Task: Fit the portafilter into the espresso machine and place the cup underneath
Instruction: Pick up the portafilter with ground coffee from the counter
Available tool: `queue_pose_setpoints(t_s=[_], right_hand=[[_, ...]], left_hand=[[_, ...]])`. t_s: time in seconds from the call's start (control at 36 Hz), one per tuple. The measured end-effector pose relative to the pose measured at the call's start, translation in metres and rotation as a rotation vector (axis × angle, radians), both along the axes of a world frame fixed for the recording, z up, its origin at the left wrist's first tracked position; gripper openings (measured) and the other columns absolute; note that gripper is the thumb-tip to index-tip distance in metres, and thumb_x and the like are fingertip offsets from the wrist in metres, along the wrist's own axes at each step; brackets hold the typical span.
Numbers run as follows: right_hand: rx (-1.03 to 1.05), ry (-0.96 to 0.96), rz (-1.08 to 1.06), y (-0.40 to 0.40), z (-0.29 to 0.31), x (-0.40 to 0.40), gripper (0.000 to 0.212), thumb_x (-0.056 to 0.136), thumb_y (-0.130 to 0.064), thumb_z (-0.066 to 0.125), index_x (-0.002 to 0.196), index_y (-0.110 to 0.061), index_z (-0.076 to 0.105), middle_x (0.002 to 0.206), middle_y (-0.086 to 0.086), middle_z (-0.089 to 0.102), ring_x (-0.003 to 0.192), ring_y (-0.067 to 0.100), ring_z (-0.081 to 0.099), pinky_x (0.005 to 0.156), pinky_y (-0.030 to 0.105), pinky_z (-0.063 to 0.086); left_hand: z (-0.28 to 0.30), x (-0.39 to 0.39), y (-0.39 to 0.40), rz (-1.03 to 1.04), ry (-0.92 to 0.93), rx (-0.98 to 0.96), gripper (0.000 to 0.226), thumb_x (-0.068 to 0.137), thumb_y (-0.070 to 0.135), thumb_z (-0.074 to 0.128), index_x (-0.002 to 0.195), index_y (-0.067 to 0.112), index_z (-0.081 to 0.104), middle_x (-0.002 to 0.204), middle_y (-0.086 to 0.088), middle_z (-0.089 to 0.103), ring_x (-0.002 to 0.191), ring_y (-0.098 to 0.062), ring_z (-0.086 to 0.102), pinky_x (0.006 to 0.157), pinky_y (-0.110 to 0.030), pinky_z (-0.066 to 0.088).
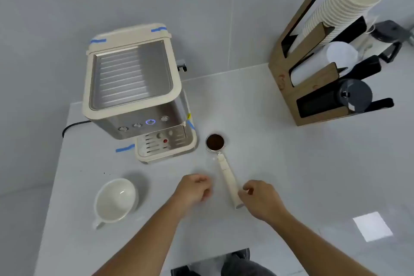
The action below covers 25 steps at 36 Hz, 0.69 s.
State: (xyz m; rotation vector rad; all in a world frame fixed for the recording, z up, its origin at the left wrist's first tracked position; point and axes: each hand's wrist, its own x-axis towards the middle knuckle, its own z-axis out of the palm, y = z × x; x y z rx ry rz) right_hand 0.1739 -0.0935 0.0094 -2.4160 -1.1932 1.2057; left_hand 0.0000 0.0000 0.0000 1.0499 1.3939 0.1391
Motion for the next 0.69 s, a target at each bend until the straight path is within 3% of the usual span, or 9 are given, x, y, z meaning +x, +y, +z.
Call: queue_pose_setpoints(t_s=[0.17,0.25,0.42,0.56,0.69], right_hand=[[0.015,0.074,-0.036,-0.003,-0.004,0.001,0.040,0.089,-0.036,0.058,0.124,-0.018,0.062,0.089,-0.010,0.061,0.074,0.007,0.059,0.066,0.023,0.049],[0.015,0.070,-0.022,-0.001,-0.005,0.001,0.044,0.086,-0.036,0.063,0.127,-0.019,0.060,0.097,-0.006,0.060,0.087,0.016,0.062,0.076,0.028,0.053],[0.024,0.099,0.021,0.002,-0.009,0.002,0.045,0.087,-0.031,0.064,0.130,-0.020,0.059,0.113,0.000,0.065,0.098,0.019,0.064,0.084,0.031,0.053],[0.033,0.124,0.041,0.003,-0.012,0.000,0.030,0.084,-0.027,0.061,0.112,-0.016,0.066,0.102,0.001,0.069,0.088,0.023,0.067,0.079,0.039,0.057],[0.029,0.133,0.055,0.006,-0.011,-0.004,0.025,0.081,-0.028,0.063,0.102,-0.014,0.065,0.095,0.005,0.069,0.082,0.026,0.065,0.071,0.036,0.056]], left_hand=[[-0.003,0.019,0.005,0.063,0.027,0.032,0.011,0.090,0.014,0.064,0.092,0.005,0.070,0.078,-0.010,0.067,0.069,-0.021,0.063,0.062,-0.025,0.054],[-0.002,0.031,0.009,0.112,0.015,0.051,0.014,0.089,0.015,0.066,0.094,0.003,0.071,0.078,-0.011,0.067,0.072,-0.021,0.063,0.068,-0.028,0.054],[0.002,0.052,0.013,0.162,0.003,0.076,0.013,0.086,0.017,0.069,0.074,0.012,0.070,0.077,-0.013,0.065,0.070,-0.023,0.060,0.083,-0.042,0.057],[0.000,0.058,0.013,0.180,0.033,0.070,0.009,0.084,0.018,0.071,0.076,0.019,0.072,0.079,-0.010,0.071,0.071,-0.024,0.066,0.086,-0.043,0.058],[-0.003,0.060,0.012,0.152,0.076,0.085,0.011,0.084,0.018,0.071,0.074,0.023,0.071,0.086,-0.008,0.075,0.079,-0.027,0.070,0.087,-0.046,0.058]])
